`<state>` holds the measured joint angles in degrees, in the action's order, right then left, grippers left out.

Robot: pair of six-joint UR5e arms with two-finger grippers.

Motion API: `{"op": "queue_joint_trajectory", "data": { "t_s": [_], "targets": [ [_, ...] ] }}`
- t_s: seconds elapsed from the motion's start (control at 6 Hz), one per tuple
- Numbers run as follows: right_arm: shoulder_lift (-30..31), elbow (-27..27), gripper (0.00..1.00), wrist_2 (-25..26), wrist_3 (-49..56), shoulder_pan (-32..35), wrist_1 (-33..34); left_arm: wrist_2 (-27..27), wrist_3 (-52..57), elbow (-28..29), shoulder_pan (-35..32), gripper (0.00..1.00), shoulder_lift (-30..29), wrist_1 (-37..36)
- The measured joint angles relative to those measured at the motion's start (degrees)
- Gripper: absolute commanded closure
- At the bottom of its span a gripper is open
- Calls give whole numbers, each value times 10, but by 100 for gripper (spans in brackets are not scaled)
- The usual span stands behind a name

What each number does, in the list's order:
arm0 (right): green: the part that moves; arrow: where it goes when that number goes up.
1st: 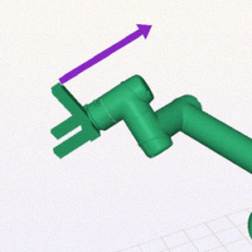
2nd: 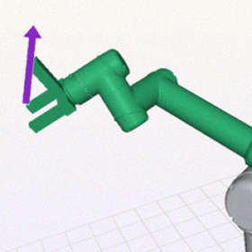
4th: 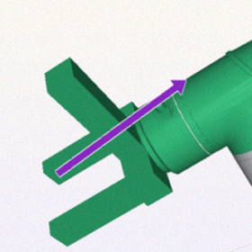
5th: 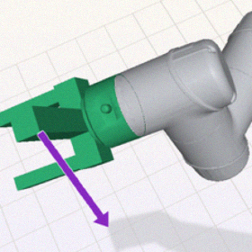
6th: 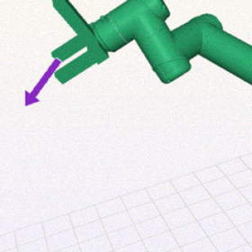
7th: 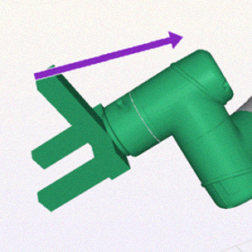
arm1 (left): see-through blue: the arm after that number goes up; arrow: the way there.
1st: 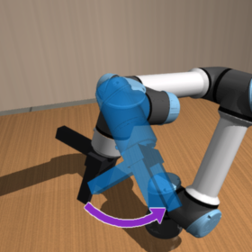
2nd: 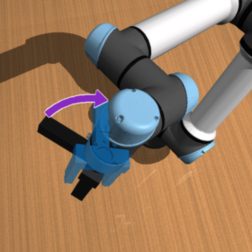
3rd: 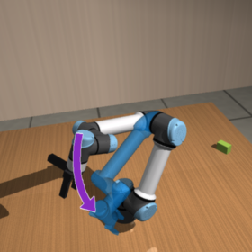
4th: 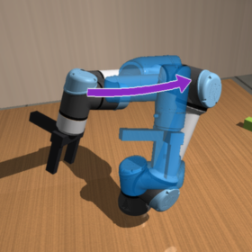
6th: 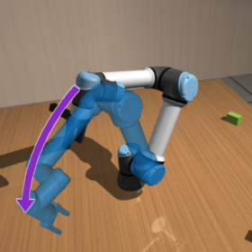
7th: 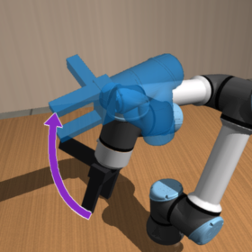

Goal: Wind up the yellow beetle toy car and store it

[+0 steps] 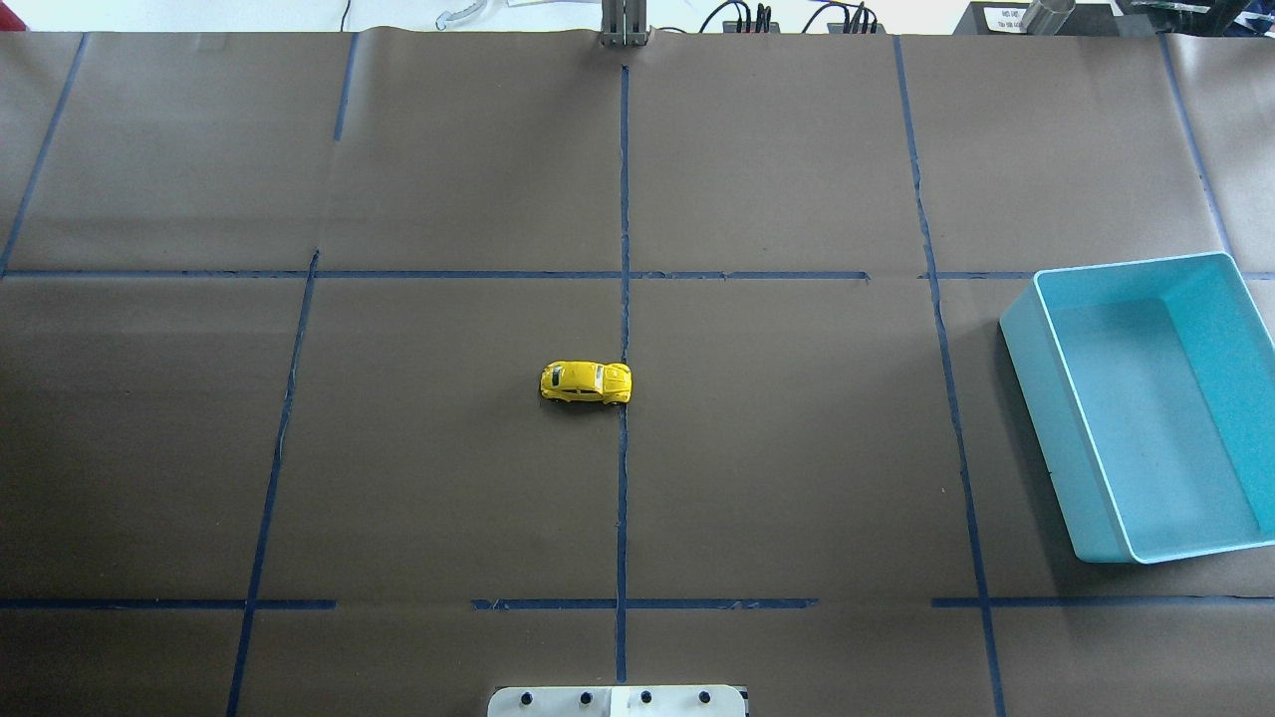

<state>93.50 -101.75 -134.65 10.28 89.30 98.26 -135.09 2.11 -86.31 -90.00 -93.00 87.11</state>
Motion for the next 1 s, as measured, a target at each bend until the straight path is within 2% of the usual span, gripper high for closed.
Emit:
{"op": "queue_joint_trajectory", "data": {
  "t_s": [1.0],
  "targets": [
    [4,-3,0,-2,2,0,0,1,-2,-9,7,0,-10,9]
  ]
}}
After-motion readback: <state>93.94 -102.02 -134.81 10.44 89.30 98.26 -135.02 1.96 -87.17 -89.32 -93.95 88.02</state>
